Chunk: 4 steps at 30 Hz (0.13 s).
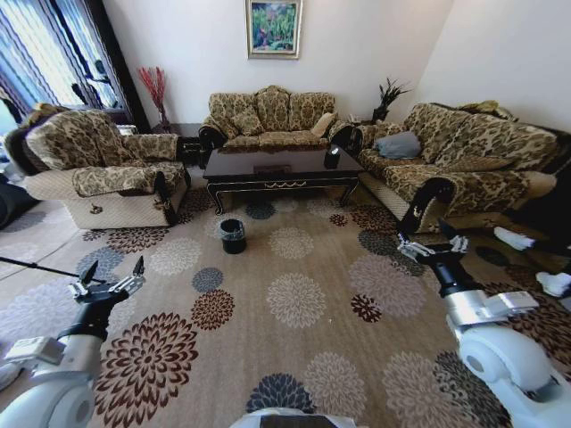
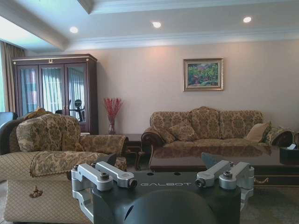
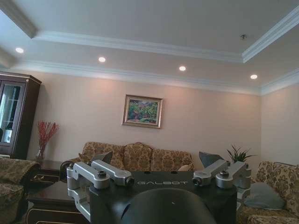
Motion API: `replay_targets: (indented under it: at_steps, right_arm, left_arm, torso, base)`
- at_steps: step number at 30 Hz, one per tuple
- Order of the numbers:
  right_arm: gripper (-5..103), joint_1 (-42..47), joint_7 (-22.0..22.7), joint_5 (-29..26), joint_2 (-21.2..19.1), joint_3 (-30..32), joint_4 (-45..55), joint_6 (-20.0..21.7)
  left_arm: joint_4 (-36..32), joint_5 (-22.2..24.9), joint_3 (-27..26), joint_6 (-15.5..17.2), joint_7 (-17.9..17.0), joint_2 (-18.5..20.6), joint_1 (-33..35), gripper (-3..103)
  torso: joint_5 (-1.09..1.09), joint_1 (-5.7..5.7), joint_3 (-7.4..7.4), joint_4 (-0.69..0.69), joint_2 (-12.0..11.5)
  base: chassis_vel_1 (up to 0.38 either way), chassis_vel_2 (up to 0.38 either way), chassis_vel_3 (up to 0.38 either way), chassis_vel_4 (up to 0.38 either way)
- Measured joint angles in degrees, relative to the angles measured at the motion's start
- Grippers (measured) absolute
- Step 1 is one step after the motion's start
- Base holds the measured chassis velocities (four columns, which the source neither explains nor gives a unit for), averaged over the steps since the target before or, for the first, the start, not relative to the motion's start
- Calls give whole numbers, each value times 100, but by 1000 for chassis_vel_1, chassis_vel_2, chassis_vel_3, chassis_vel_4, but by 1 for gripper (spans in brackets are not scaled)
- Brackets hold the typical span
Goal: Move to the front of the table and pick up the trash from the floor, then place it into the trash bin.
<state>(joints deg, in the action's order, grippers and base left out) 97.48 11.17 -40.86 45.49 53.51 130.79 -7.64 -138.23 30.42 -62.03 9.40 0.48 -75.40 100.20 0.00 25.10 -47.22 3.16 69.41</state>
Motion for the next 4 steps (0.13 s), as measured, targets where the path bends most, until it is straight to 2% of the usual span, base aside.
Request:
replay_targets:
  at_steps: [4]
  right_arm:
    - [100,0,0,0,0,0,0,2]
  left_arm:
    - [0,2,0,0,2,0,0,100]
  torso:
    - [0,-2,2,0,-4]
  base:
    - [0,0,0,0]
